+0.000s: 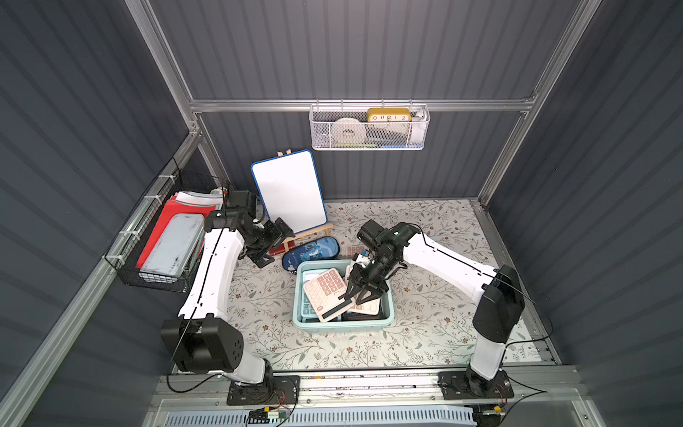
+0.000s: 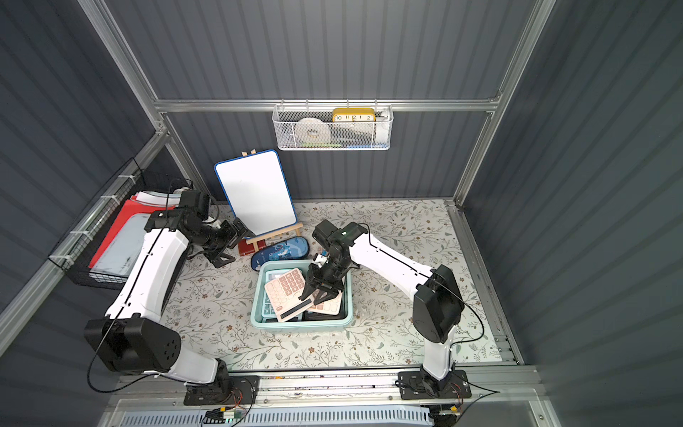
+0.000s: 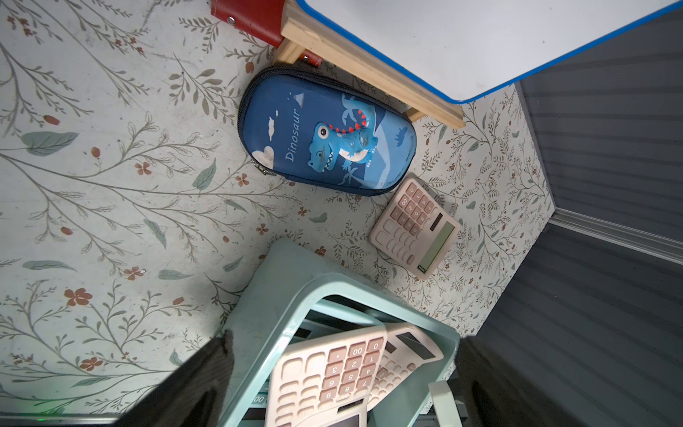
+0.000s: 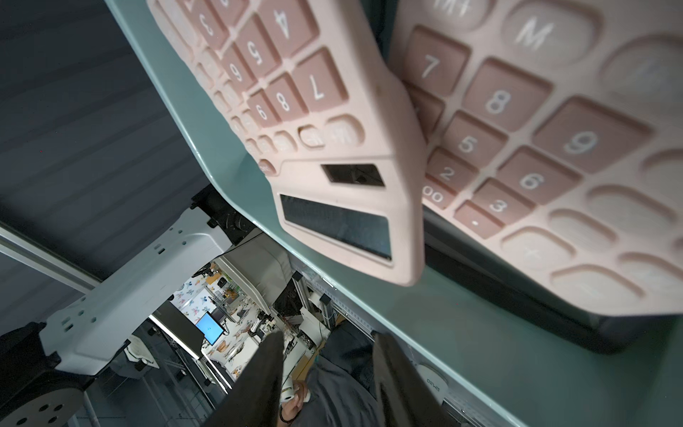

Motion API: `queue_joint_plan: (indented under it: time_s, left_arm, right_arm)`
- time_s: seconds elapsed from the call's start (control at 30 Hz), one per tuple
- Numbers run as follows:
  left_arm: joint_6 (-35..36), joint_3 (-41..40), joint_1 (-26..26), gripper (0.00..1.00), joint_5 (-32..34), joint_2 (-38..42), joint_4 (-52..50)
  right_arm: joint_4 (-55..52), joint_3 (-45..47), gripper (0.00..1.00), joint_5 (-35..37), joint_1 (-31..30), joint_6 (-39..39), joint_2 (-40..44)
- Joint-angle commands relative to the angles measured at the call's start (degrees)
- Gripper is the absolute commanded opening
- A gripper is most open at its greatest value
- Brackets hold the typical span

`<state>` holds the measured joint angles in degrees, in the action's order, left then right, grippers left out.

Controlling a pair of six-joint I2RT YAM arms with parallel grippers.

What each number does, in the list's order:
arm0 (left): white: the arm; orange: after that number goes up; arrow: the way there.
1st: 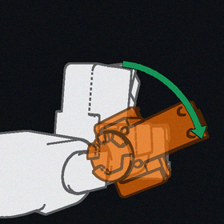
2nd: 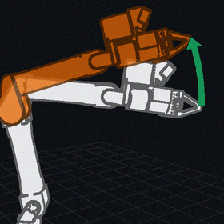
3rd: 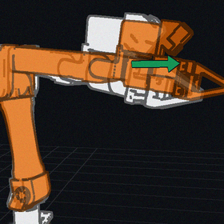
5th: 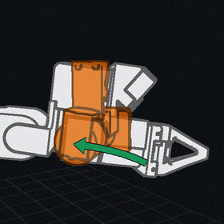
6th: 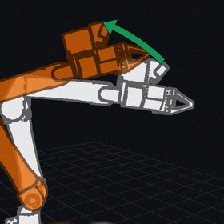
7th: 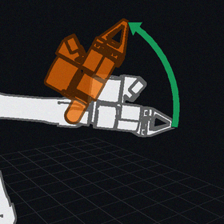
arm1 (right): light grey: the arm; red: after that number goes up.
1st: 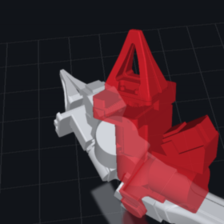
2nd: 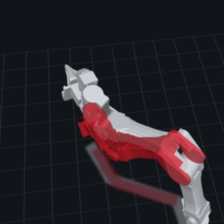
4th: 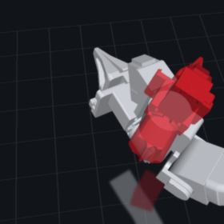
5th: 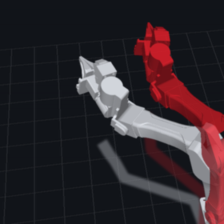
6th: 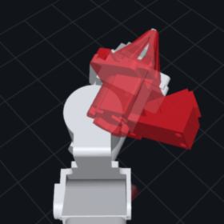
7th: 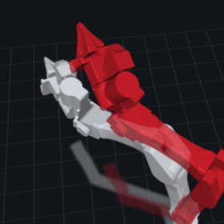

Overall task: Put the calculator in the storage box
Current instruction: Place the calculator in the storage box.

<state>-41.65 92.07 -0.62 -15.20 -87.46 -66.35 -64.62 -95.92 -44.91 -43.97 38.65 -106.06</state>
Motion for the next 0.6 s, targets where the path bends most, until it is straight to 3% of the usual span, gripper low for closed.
queue_joint_plan:
  time_s: [0.0, 0.4, 0.57]
  left_arm:
    - [1.2, -0.4, 0.4, 0.99, -0.3, 0.7, -2.1]
    - [1.0, -0.7, 0.6, 0.99, -1.2, 0.4, -1.5]
    - [1.0, -0.7, 0.6, 0.99, -1.5, 0.4, -1.6]
  right_arm:
    - [-3.0, -1.1, 0.44, 0.3, -0.2, -2.9, -0.3]
    - [-1.3, -5.5, 0.35, -3.6, -3.4, -2.7, -5.7]
    - [-5.3, -8.7, 0.35, 0.2, -3.3, -4.8, -5.3]
